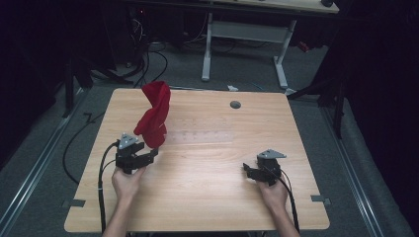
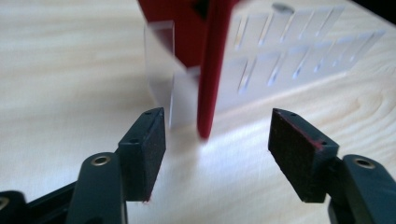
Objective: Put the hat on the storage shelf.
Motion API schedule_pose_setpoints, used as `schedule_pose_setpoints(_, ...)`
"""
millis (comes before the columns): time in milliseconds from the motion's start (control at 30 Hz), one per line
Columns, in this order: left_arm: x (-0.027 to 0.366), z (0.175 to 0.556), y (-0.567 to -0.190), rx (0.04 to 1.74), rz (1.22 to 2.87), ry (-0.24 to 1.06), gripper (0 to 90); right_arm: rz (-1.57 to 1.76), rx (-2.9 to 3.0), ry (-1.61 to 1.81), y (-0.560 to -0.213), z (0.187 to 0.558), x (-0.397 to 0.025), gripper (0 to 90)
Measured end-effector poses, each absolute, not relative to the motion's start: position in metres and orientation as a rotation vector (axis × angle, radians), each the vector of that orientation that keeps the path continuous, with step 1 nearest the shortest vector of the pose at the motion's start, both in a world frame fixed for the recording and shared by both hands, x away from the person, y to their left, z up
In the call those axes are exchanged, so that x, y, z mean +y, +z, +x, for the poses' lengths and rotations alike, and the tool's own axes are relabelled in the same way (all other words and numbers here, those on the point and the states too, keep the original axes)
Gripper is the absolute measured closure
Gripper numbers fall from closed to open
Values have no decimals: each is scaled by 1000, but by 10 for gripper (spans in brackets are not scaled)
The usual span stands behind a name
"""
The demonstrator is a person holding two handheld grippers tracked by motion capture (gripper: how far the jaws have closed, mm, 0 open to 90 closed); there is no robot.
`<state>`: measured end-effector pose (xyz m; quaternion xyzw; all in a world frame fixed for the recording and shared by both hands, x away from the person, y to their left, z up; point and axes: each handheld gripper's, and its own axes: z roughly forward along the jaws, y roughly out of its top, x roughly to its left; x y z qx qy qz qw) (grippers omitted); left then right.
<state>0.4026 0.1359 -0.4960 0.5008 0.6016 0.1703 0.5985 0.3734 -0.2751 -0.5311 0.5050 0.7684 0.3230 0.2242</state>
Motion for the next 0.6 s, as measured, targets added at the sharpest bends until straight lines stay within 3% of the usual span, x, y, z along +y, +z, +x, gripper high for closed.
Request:
schedule_pose_setpoints(333,112,374,-544,1387,1373,468,335,1392,2121,891,-531,373,-275,336)
schedule_pose_setpoints(600,110,374,-547,1380,1372,474,306,1394,2121,891,-531,373,-275,336)
